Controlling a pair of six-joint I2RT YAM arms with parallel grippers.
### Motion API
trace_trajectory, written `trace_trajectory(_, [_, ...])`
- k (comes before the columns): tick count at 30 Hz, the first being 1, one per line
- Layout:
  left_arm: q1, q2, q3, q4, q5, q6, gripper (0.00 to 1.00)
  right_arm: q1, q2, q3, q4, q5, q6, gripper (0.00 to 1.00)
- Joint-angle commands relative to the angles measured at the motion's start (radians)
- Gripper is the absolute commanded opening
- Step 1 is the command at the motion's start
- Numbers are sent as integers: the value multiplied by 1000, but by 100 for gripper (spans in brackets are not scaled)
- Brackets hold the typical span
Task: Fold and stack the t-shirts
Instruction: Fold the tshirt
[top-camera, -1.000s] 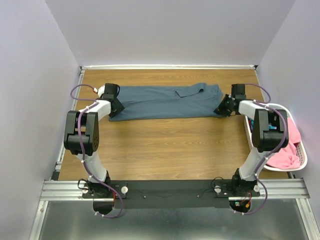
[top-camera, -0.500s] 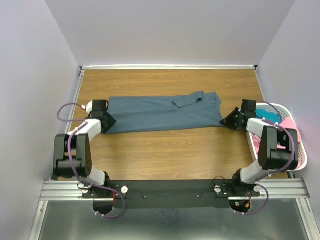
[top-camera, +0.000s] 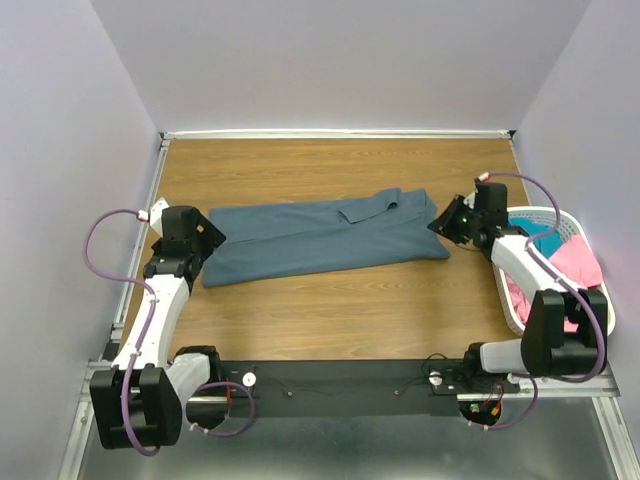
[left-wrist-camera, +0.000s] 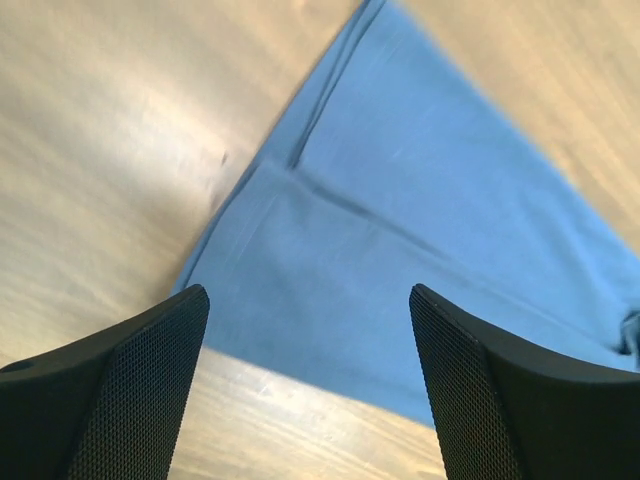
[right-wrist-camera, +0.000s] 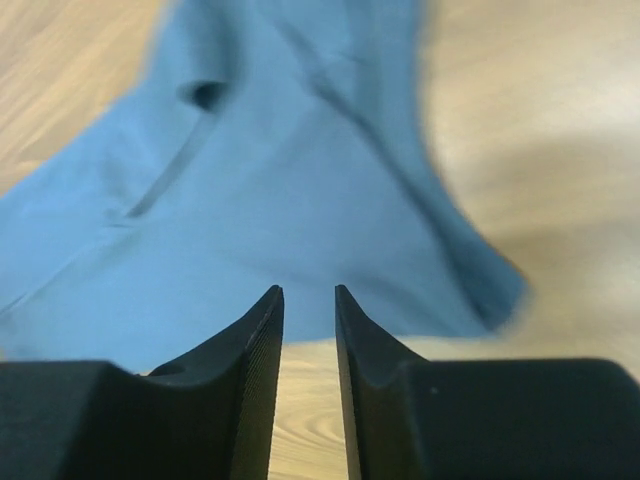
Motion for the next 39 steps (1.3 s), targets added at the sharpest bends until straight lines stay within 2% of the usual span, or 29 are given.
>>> trace_trajectory(1, [-27, 41, 53, 1, -43, 83, 90, 75, 92, 123, -15, -28, -41, 36])
trace_trajectory(5, [-124, 142, 99, 33, 16, 100, 90, 105, 230, 263, 0, -42, -54, 39])
trace_trajectory(8, [-266, 202, 154, 71, 37, 73, 90, 106, 353, 376, 3, -56, -61, 39])
trace_trajectory(13, [-464, 413, 326, 119, 80, 22, 89, 106, 530, 541, 3, -111, -63, 39])
trace_trajectory(16, [-521, 544, 447, 137, 111, -4, 89, 105, 624, 622, 3, -152, -52, 39])
trace_trajectory(20, [-554, 743, 640, 140, 170, -26, 88, 105, 670, 650, 3, -159, -44, 40])
trace_trajectory(26, [-607, 942, 826, 133, 221, -105, 82, 106, 669, 619, 5, -140, -64, 40])
trace_trajectory(35, [-643, 1079, 920, 130, 246, -173, 66, 105, 680, 596, 16, -151, -68, 40])
trace_trajectory(39, [-646, 1108, 926, 127, 244, -185, 64, 106, 677, 585, 19, -156, -71, 40])
